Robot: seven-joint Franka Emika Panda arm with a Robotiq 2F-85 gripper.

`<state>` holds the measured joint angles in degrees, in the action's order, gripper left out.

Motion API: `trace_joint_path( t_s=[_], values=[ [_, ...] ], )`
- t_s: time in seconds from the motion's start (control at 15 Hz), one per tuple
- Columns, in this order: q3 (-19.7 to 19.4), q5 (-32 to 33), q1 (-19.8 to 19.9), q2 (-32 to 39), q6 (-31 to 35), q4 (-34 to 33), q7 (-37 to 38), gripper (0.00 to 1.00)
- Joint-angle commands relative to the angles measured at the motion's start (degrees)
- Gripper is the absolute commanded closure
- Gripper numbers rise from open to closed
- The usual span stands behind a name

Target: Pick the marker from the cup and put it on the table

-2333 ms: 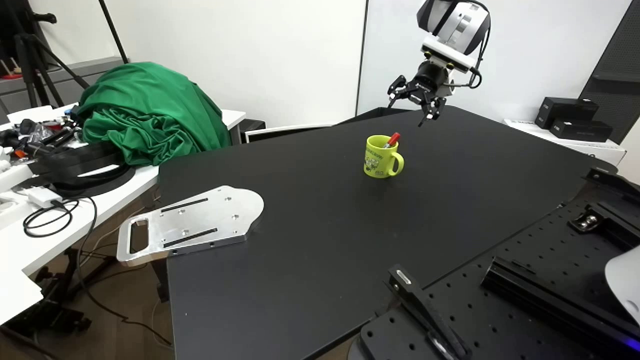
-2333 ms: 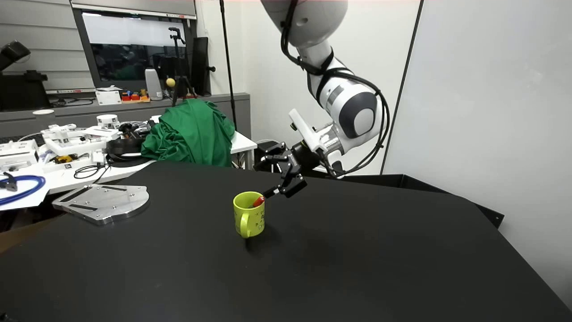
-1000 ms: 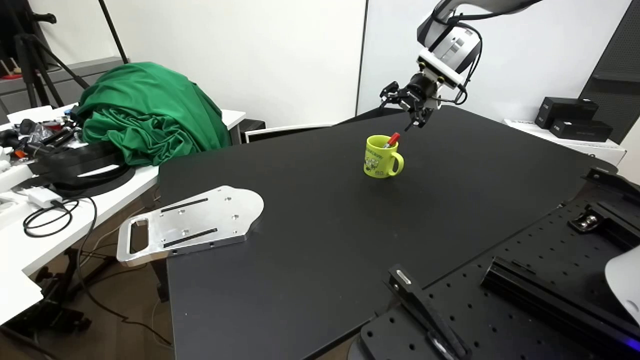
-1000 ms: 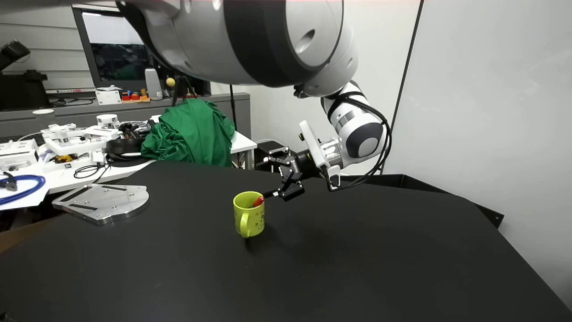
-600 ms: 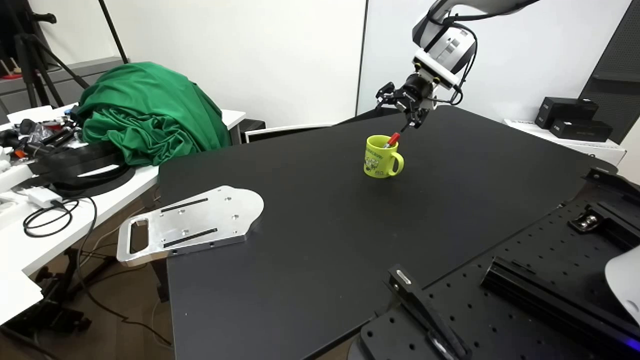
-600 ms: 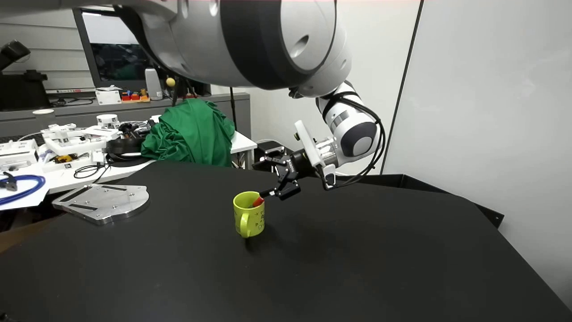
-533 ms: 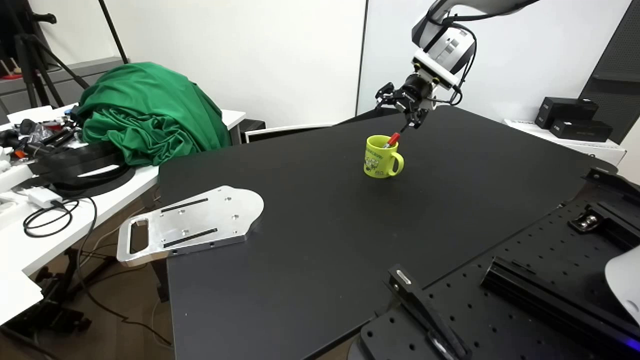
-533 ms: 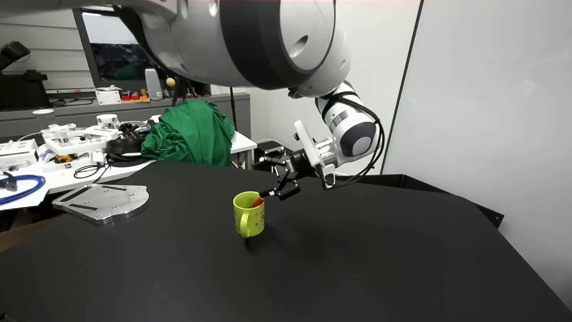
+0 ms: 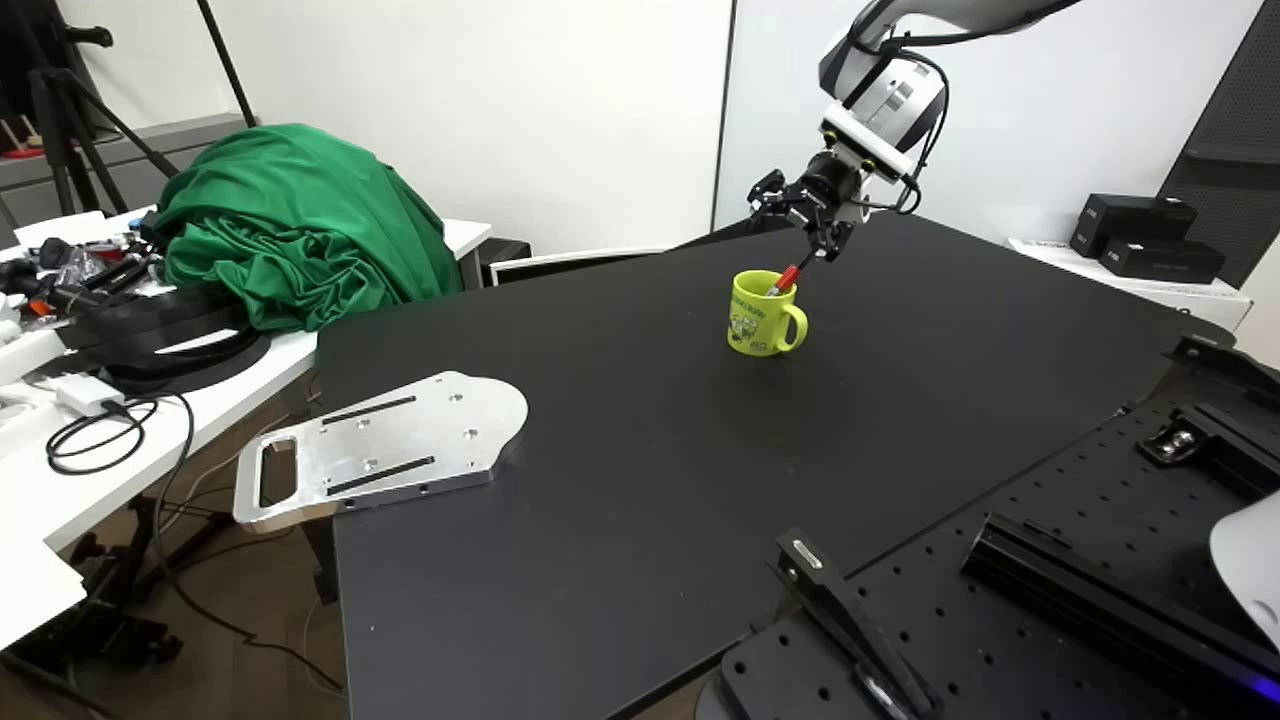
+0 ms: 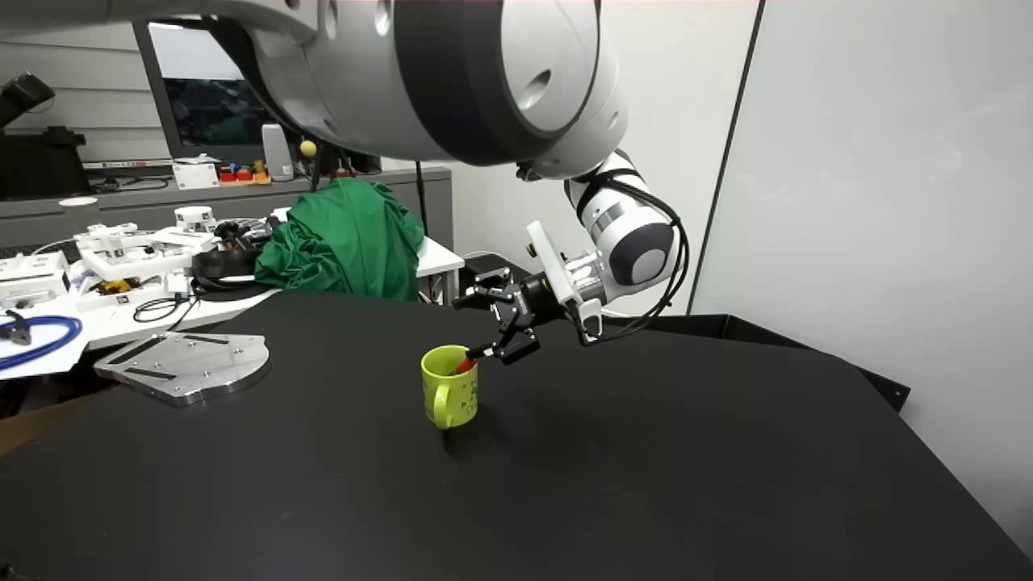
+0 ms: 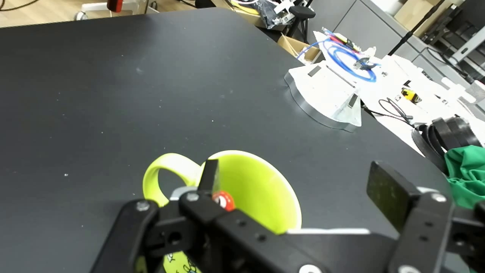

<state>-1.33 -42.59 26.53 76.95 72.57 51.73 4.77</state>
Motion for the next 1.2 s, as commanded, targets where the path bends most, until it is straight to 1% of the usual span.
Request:
trace_joint_path(
  t_s=[0.0,0.33,0.6,1.07,1.13],
  values=[
    [-0.4,0.7,-0.5,1.3,0.0,-2.5,1.2,0.0],
    [-0.3,2.8,-0.2,1.4,-2.4,-3.7,3.0,0.0],
    [-0.2,4.0,0.1,1.3,-2.3,-3.9,3.0,0.0],
    [-1.1,3.9,-0.2,1.2,-1.6,-3.4,2.4,0.0],
    [-0.4,4.5,0.3,1.8,-1.7,-4.2,2.7,0.0]
  ],
)
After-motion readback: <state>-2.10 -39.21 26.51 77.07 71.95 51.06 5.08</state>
